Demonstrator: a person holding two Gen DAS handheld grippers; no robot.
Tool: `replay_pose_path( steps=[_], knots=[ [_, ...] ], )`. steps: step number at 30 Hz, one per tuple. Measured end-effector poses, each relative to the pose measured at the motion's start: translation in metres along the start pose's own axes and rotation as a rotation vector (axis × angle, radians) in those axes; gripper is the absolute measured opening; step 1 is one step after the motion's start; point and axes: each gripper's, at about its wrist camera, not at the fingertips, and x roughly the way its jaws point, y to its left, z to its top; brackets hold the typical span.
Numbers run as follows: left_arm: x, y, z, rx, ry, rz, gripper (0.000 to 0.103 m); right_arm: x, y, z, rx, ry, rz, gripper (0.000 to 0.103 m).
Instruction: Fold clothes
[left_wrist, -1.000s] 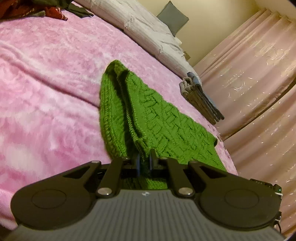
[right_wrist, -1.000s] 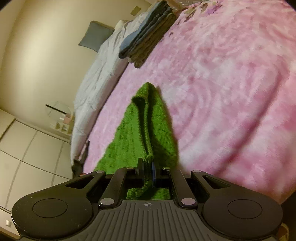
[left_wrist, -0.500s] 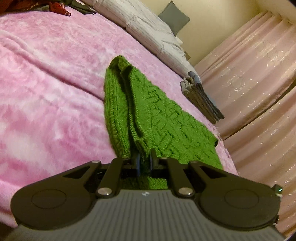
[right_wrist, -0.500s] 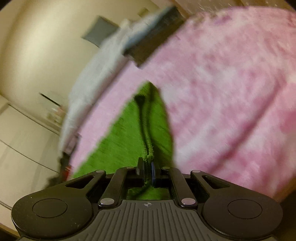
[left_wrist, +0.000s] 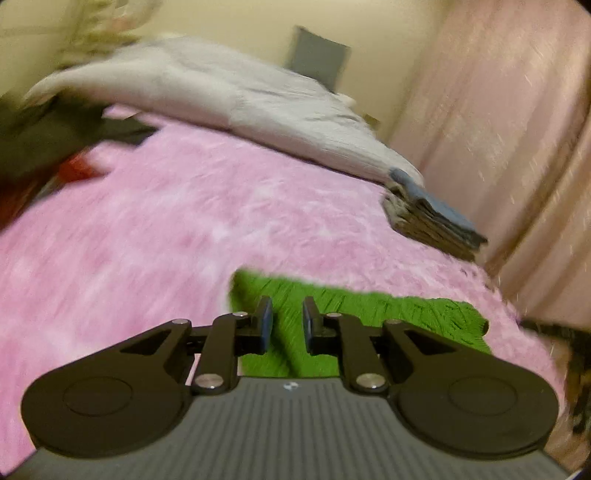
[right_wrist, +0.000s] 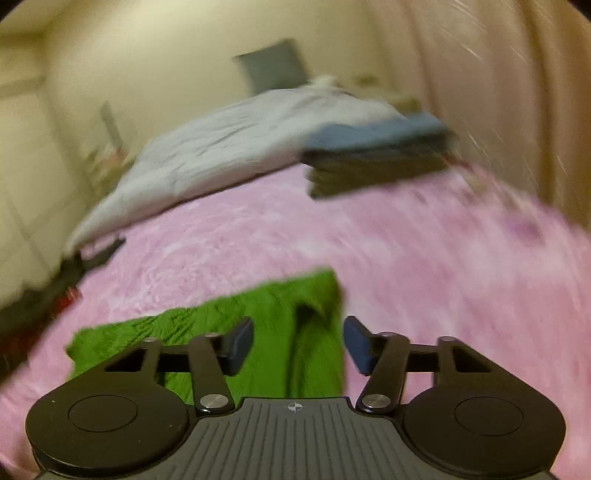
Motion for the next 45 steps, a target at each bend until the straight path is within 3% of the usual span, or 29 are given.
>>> replay_pose_path(
  steps=[5,9,14,17,21,24,27,28,29,33,37,42,45],
  knots=[
    [0.061,-0.005,0.000,0.157,0.080,0.041,0.011,0.085,0.031,0.025,-0.252,0.063,-0.003,0.053],
    [0.110,-0.009,0.000,0.282,0.144,0.073,0.006,0.138,0.006,0.000,-0.355,0.208,-0.006,0.051],
    [0.111,-0.005,0.004,0.293,0.162,0.065,0.005,0.128,-0.029,-0.009,-0.280,0.198,0.065,0.051],
    [0.096,-0.014,0.020,0.273,0.113,0.053,0.005,0.120,-0.022,0.006,-0.257,0.203,0.021,0.051],
    [0.095,-0.040,0.041,0.272,0.079,-0.017,0.005,0.116,0.010,0.033,-0.204,0.150,0.116,0.051],
    [0.119,-0.061,0.031,0.344,0.151,-0.044,0.009,0.131,0.044,0.031,-0.280,0.167,0.148,0.051],
    [0.151,-0.062,0.005,0.369,0.238,-0.018,0.011,0.164,0.055,0.005,-0.355,0.256,0.081,0.051],
    [0.150,-0.059,0.000,0.361,0.211,-0.021,0.011,0.171,0.052,-0.007,-0.379,0.267,0.060,0.051],
    [0.149,-0.056,-0.005,0.354,0.184,-0.025,0.011,0.170,0.047,-0.013,-0.392,0.252,0.063,0.051],
    [0.135,-0.063,0.008,0.323,0.210,0.004,0.009,0.151,0.037,-0.010,-0.374,0.259,0.047,0.051],
    [0.093,-0.079,0.009,0.284,0.162,-0.064,0.010,0.103,0.054,-0.004,-0.349,0.222,0.044,0.051],
    [0.054,-0.094,-0.046,0.324,0.223,-0.090,0.011,0.052,0.060,-0.053,-0.328,0.243,0.066,0.051],
    [0.028,-0.092,-0.072,0.320,0.166,-0.052,0.011,0.029,0.053,-0.082,-0.336,0.208,0.018,0.051]
  ],
)
